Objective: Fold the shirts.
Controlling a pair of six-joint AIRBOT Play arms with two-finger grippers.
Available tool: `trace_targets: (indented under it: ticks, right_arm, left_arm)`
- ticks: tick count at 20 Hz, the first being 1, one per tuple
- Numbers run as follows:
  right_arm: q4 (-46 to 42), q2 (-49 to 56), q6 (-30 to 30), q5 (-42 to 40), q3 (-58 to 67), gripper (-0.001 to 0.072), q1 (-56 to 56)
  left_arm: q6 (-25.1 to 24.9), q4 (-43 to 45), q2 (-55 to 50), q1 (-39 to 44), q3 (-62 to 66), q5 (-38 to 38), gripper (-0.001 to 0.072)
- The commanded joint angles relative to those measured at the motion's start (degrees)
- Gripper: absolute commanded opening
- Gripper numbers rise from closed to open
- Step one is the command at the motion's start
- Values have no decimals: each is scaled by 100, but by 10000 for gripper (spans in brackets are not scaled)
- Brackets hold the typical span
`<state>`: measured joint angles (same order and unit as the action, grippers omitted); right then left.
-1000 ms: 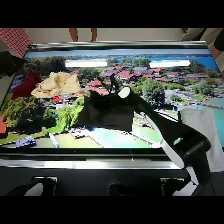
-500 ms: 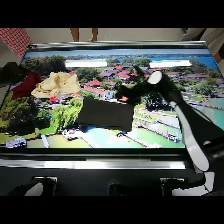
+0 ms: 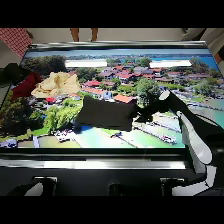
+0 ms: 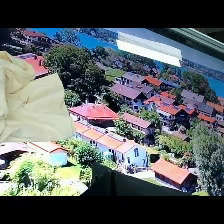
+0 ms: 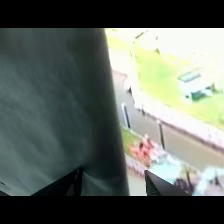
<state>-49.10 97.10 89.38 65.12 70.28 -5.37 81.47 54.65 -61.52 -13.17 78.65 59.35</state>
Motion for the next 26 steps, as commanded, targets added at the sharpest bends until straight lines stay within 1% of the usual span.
trace_targets:
  ticks: [1,2,3,4,6,7,9,12,15,17,22,25,26]
  right_arm:
    - [872,164,-446,-632,-168,439,-61]
    - [960,164,-507,-656,-168,347,-96]
    - [1062,164,-651,-610,-166,158,-107]
    - [1191,162,-896,-487,-131,45,-105]
    - [1488,50,-1539,-31,72,44,24]
    - [1521,-105,-1611,122,216,44,164]
    - [1469,-514,-1545,264,579,42,629]
    - [918,-1193,-852,387,1152,41,1672]
    - [114,-1779,-203,852,1665,41,2806]
    - [-146,-2142,81,1115,1790,41,3480]
    - [-420,-2811,651,1521,1801,41,4804]
    - [-413,-3047,1014,1620,1803,41,5449]
    - [-415,-3110,1051,1733,1801,42,5626]
  left_arm:
    - [2,-2,4,17,-2,-2,38]
    - [2,-2,2,17,-4,-2,38]
    - [15,-2,2,15,-4,-2,38]
    - [15,-2,2,15,-4,-2,38]
    - [15,-2,2,17,-4,0,38]
    - [15,-2,2,15,-4,0,38]
    - [13,-2,2,15,-4,0,38]
    - [13,-2,2,17,-4,0,38]
    - [-4,-2,2,17,-4,0,38]
    - [-4,-2,2,15,-2,-2,38]
    - [-9,-2,2,15,-2,-2,38]
    - [-70,-2,4,15,-2,-2,38]
    - [-72,-2,4,15,-2,-2,38]
